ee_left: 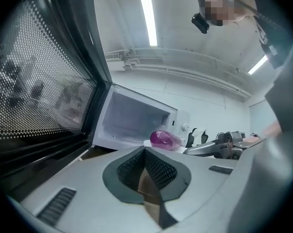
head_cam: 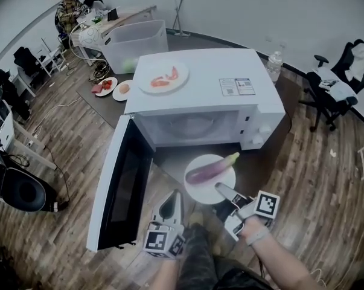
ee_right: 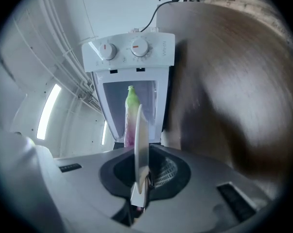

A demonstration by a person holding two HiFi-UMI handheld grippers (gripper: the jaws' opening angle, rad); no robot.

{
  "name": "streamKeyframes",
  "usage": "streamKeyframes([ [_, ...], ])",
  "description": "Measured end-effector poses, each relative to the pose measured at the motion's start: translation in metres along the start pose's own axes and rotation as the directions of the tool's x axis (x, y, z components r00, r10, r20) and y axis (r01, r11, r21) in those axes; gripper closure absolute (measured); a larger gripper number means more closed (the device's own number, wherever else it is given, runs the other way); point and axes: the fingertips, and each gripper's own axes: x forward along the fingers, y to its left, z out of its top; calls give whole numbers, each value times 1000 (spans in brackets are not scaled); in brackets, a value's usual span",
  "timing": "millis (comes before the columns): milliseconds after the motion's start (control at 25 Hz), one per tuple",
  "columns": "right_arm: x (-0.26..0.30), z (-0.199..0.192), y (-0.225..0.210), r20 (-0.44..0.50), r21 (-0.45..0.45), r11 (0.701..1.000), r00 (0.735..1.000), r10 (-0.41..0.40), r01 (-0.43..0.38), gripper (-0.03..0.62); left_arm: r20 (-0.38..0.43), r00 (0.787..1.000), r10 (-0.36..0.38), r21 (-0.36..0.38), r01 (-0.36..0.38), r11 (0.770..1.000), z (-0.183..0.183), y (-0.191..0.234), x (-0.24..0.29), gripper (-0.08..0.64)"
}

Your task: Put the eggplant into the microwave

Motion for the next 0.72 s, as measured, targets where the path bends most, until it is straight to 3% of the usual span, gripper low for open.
streamKeyframes([
  [320,25,14,-3,-22,12,1000,999,27,-27,569,21,999,28,-31,-27,999,-8,15,18,560],
  [720,61,25,-4,-43,-12,1000,999,28,-29,569,22,999,34,-14,-34,999,-17,32,40,560],
])
